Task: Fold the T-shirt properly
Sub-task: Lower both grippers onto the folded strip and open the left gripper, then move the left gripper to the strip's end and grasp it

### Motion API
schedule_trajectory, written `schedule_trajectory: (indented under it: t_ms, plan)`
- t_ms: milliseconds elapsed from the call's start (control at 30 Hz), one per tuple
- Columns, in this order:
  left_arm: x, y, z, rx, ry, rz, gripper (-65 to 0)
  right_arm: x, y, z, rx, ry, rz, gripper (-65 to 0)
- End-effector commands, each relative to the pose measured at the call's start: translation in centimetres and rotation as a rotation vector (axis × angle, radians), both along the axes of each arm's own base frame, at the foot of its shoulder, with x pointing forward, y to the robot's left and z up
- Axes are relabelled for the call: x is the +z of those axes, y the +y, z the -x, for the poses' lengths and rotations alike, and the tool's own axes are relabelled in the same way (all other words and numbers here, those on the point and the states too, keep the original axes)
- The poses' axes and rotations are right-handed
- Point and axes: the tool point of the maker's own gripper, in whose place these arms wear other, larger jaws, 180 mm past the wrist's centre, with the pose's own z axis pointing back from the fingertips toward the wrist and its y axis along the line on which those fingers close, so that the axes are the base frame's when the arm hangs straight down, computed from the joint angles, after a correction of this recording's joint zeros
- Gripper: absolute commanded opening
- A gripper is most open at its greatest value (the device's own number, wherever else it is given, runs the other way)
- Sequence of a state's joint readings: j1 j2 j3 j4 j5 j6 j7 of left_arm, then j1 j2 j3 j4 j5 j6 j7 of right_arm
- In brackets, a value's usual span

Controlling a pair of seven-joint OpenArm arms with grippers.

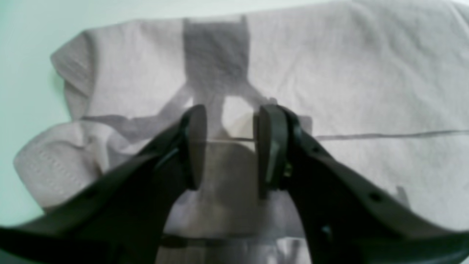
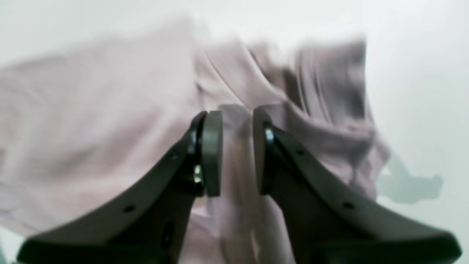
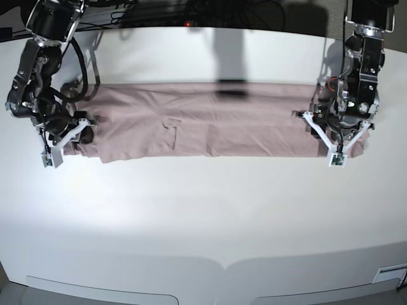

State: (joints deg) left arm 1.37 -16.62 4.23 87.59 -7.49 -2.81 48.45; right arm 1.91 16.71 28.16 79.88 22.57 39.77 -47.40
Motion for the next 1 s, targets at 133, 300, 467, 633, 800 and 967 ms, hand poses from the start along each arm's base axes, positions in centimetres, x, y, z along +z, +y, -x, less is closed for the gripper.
schedule_trajectory:
  t_ms: [133, 300, 467, 633, 800, 967]
  plan:
    - [2.6, 2.4, -2.5, -0.004, -0.051, -0.165, -41.4, 5.2, -0.4, -2.6, 0.028, -0.15, 0.052, -49.8]
    - [5.3, 4.5, -4.7, 0.049, -0.108, -0.284, -41.4, 7.9, 0.0, -3.4, 0.051, -0.219, 0.094, -49.8]
    - [6.5, 5.0, -5.8, 0.069, -0.131, -0.306, -41.3, 8.8, 0.2, -3.6, 0.059, -0.242, 0.108, -49.8]
    - [6.3, 4.9, -5.6, 0.045, -0.108, -0.311, -31.6, 8.7, 0.2, -3.5, 0.059, -0.235, 0.109, -49.8]
    - [6.3, 4.9, -5.6, 0.047, -0.111, -0.309, -19.1, 8.7, 0.2, -3.5, 0.059, -0.235, 0.109, -49.8]
    - [6.5, 5.4, -5.6, 0.047, -0.113, -0.324, -19.3, 8.5, 0.2, -3.3, 0.062, -0.219, 0.106, -49.8]
